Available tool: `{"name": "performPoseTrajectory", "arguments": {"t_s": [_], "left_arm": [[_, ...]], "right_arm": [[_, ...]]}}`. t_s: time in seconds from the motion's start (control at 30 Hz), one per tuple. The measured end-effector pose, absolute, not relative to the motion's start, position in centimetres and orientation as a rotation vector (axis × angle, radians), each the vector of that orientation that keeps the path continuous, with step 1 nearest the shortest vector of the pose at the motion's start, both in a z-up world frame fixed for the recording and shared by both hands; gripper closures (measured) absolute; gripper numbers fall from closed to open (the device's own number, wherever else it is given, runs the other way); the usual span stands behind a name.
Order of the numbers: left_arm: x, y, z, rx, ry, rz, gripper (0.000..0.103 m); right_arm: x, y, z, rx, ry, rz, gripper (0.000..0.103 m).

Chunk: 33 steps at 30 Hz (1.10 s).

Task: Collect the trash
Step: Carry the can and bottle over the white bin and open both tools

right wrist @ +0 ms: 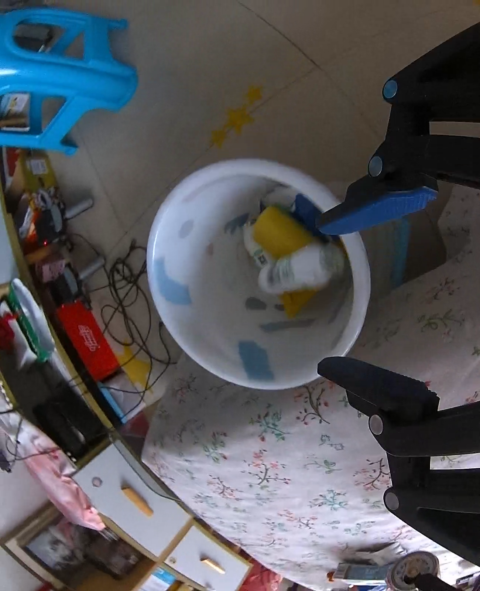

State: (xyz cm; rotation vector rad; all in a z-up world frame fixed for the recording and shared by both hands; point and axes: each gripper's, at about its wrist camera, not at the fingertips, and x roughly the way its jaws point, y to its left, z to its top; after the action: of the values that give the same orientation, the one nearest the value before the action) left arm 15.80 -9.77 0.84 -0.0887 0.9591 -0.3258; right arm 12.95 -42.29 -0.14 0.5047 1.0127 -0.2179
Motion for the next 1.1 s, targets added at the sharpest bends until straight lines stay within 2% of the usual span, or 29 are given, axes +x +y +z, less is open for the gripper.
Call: {"name": "performPoseTrajectory", "arguments": {"t_s": [0.73,1.1], "left_arm": [[18.7,-28.9,-0.7,0.050,0.949,-0.597,0.018],[20.7,-32.4,-1.7,0.096,0.911,-0.625,0.017]], "right_arm": [[6.1,-48.5,0.7,0.462,0.984,-0.341,0.036],[5.7,-49.5,0.8,0.476,0.979,-0.354,0.036]]}}
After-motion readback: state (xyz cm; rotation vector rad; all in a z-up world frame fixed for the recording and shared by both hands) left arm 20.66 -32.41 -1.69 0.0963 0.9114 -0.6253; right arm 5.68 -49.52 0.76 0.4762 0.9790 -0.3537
